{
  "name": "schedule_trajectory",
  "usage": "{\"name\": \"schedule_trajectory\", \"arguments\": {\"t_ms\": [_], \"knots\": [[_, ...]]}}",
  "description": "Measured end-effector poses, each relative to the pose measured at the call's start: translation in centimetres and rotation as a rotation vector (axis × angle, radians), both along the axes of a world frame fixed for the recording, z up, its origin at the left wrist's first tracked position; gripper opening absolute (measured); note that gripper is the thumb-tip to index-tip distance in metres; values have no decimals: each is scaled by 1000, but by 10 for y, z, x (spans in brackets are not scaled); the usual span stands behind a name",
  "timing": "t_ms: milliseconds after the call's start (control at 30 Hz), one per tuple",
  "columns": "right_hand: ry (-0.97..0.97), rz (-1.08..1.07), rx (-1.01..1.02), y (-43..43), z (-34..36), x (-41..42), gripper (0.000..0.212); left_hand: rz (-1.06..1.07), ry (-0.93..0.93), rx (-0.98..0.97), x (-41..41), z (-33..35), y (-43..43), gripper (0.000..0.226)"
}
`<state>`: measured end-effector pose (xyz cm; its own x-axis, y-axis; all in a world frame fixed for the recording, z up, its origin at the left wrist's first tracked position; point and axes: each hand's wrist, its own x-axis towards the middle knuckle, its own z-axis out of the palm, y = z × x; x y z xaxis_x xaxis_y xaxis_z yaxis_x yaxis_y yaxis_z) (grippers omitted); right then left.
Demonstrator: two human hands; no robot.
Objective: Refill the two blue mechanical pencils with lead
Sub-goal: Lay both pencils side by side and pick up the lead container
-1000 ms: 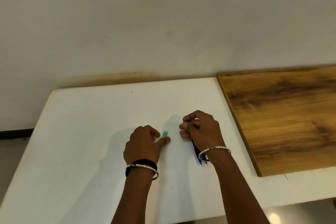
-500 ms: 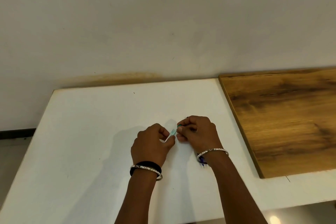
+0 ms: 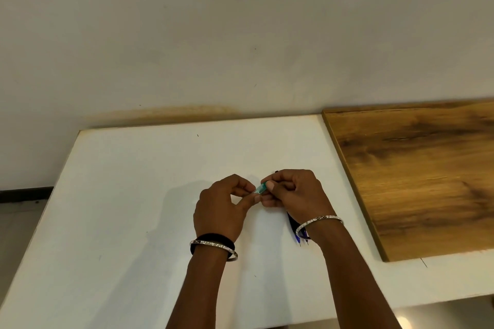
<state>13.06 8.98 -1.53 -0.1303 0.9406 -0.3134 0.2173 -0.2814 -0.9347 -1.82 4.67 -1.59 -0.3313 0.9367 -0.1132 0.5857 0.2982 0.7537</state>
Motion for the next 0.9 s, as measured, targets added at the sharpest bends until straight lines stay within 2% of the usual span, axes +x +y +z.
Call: {"name": "schedule_trajectory", "arguments": {"t_ms": [167,567,900], "knots": [[-2,-67,37,2,-1,0,13,5,-58,14,0,-1,1,12],[-50,17,42,1,-3,-1,13,-3,7,15,0,-5,1,11],[-76,50,48,0,-3,-3,16,0,-17,18,0,-4,2,12]]}}
